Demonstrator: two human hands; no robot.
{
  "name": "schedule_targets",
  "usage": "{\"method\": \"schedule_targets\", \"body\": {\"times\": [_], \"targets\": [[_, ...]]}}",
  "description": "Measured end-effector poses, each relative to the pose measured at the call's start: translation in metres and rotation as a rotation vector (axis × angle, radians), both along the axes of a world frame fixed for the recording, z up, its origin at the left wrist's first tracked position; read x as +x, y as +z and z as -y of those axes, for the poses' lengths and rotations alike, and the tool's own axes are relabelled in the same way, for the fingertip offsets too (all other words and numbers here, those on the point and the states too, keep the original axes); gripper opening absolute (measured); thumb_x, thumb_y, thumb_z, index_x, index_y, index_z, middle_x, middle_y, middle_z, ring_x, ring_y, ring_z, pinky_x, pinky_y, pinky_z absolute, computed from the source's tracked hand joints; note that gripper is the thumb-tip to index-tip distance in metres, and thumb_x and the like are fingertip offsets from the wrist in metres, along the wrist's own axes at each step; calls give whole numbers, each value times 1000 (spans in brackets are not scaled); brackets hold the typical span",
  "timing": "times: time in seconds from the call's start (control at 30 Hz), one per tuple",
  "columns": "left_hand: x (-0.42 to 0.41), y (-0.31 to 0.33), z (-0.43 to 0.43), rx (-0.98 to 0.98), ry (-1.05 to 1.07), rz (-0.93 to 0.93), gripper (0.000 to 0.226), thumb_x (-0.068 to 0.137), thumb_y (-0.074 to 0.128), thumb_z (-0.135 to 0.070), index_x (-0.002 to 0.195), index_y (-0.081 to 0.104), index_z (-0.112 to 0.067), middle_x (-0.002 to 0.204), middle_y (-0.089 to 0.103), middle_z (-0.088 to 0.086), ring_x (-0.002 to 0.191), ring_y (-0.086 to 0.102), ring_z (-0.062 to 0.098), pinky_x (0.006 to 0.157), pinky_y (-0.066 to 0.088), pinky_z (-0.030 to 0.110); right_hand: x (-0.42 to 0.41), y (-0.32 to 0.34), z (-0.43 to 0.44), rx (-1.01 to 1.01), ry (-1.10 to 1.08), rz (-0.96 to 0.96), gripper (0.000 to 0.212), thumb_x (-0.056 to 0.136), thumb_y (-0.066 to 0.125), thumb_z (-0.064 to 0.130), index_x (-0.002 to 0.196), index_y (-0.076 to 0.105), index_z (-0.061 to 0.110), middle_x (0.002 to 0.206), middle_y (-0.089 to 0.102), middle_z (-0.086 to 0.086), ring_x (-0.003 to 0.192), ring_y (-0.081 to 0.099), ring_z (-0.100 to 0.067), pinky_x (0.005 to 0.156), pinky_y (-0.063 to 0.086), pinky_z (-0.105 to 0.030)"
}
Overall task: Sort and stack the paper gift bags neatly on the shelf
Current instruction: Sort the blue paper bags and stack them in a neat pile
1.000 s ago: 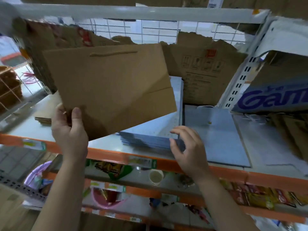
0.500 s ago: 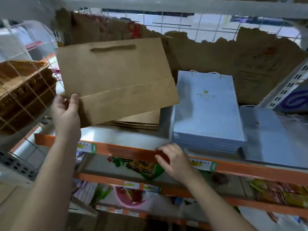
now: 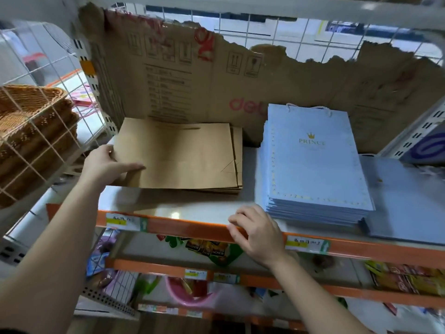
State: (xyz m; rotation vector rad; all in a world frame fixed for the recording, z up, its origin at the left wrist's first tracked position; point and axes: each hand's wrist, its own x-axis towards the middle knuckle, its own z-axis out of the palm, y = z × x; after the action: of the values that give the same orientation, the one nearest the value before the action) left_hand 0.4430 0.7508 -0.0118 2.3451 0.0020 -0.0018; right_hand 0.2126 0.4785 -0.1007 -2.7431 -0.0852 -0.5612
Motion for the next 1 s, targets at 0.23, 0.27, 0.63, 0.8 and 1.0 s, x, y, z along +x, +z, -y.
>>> {"method": "schedule_targets", "body": {"times": [0.23, 0.27, 0.63, 0.8, 1.0], "targets": [[17, -16, 14, 166, -55, 67, 61, 60, 85, -52, 84, 57, -3, 81, 58, 13, 80, 57, 30, 52, 40, 34, 0, -4, -2, -61, -39, 40, 22, 94, 51, 42, 96, 66, 25, 98, 59, 10, 95, 51, -9, 74, 44, -20], [18, -19, 16, 168, -55, 70, 61, 62, 84, -52, 86, 57, -3, 84, 57, 13, 84, 56, 31, 55, 39, 35, 0, -4, -3, -67, -43, 43, 22, 94, 51, 42, 96, 66, 25, 98, 59, 10, 95, 51, -8, 74, 44, -19], [-1, -24, 19, 202, -154, 156, 70, 79, 71, -49, 124, 50, 0, 126, 48, 23, 118, 44, 35, 89, 37, 41, 1, -7, -4, -108, -73, 105, 23, 92, 52, 41, 93, 67, 23, 95, 60, 7, 90, 53, -12, 69, 37, -16], [-30, -32, 0, 150, -221, 110, 76, 71, 81, -42, 128, 48, -5, 128, 48, 15, 117, 45, 28, 82, 32, 33, 1, -8, -4, -102, -69, 109, 23, 92, 53, 40, 93, 67, 23, 95, 60, 7, 90, 54, -13, 68, 43, -20], [-31, -41, -1, 270, -153, 194, 63, 77, 78, -32, 125, 49, -3, 119, 52, 21, 108, 50, 37, 76, 41, 42, 1, -5, -6, -102, -78, 81, 24, 91, 51, 41, 93, 66, 23, 94, 60, 7, 90, 53, -13, 69, 42, -19]]}}
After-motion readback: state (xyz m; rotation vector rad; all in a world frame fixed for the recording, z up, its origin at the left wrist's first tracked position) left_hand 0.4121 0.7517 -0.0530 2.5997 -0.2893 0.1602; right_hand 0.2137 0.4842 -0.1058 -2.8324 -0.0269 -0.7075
